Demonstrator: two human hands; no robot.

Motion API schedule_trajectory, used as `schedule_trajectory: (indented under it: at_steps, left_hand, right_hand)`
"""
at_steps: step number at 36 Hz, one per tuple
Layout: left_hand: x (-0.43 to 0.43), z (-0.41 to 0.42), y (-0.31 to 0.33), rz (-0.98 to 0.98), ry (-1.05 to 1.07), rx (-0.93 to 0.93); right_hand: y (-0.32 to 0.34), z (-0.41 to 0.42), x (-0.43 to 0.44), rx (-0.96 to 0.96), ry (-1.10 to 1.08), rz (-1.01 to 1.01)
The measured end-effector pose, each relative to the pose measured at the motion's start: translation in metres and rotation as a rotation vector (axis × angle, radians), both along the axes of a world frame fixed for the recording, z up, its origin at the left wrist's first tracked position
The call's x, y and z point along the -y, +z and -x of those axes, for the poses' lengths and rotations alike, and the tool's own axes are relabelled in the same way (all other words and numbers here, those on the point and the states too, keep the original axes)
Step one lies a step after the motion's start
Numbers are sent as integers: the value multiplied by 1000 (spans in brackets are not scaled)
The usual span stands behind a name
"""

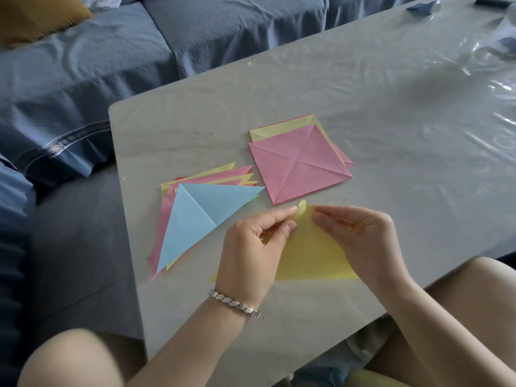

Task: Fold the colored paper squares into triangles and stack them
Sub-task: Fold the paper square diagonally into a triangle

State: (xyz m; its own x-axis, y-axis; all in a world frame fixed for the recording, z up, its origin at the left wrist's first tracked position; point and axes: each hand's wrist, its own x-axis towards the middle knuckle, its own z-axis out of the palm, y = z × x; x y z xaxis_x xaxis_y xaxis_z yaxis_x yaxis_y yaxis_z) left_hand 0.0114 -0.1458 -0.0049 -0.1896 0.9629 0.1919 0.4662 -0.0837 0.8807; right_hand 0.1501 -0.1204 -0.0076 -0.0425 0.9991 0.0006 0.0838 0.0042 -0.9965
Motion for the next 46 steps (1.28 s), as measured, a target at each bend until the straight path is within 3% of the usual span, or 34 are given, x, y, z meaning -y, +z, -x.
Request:
schedule_trajectory:
  at_steps: [10,18,23,30,34,39,42,46]
  left_hand:
    - [1,2,-1,15,8,-16]
    - [0,3,0,114,23,123]
    - [0,4,-2,156,41,108]
    - [-10,9,9,233,-116,53]
    - [-17,12,6,297,-145,113]
    - [-26,12,-18,311,51,112]
    - [-33,16,-39,327,188,50]
    - [-39,23,-56,322,278,-88]
  right_hand:
    - [-4,-1,-3,54,46,63]
    - [-5,-3,-5,43,63,64]
    - [-9,-3,-7,90,100,34]
    - [5,-14,-26,481,464,-154]
    - [10,-15,-41,725,551,-303]
    - [-6,-10,-51,890,415,-616]
    - [-23,-6,-41,855,372,-572]
    - [-57,-3,-15,929,544,-540]
